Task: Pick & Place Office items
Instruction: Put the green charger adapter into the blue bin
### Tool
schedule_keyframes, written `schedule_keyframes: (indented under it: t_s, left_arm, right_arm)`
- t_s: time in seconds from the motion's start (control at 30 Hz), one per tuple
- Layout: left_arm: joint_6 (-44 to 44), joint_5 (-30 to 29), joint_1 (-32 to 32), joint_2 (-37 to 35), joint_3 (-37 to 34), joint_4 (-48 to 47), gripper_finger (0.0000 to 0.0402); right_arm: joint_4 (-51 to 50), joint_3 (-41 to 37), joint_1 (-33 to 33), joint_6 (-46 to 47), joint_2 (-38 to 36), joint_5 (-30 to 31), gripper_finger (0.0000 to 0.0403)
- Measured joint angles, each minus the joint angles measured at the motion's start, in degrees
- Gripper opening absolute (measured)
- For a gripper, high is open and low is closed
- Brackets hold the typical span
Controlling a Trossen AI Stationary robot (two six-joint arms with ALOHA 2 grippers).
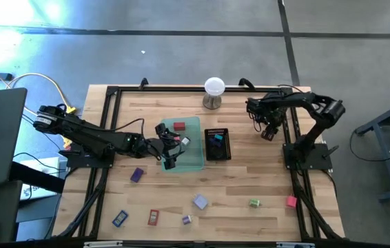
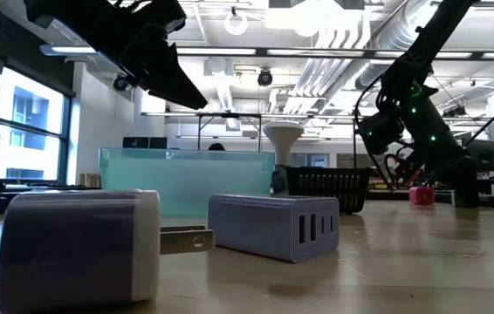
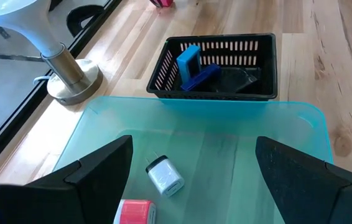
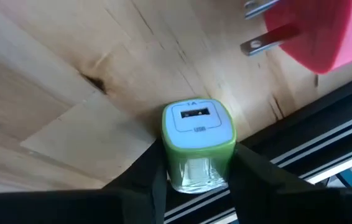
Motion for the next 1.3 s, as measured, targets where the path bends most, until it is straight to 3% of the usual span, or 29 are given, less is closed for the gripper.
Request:
schedule_keyframes:
  t_s: [0.4,0.6,0.8,1.03,1.3]
  left_arm:
    - [-0.8,0.0,0.0,0.0,0.0,0.0,0.033]
    - [-0.8,0.0,0.0,0.0,0.0,0.0,0.033]
    - [-0.7,0.0,0.0,0.0,0.0,0.0,0.033]
    - [-0.6,0.0,0.0,0.0,0.0,0.0,0.033]
    - [-0.6,0.0,0.0,0.0,0.0,0.9,0.033]
  right_arm:
    - [-2.3,0.0,1.9,4.2,-0.1,0.1,0.0117]
    - [-7.5,1.6,9.2,8.1,-3.3,-1.2,0.0117]
    - [-8.3,5.0,20.1,14.6,-10.9,-3.4,0.0117]
    - [9.5,5.8,36.7,19.5,-21.9,-9.5,0.0117]
    - [39.4,5.8,54.1,14.7,-26.2,-4.7,0.0117]
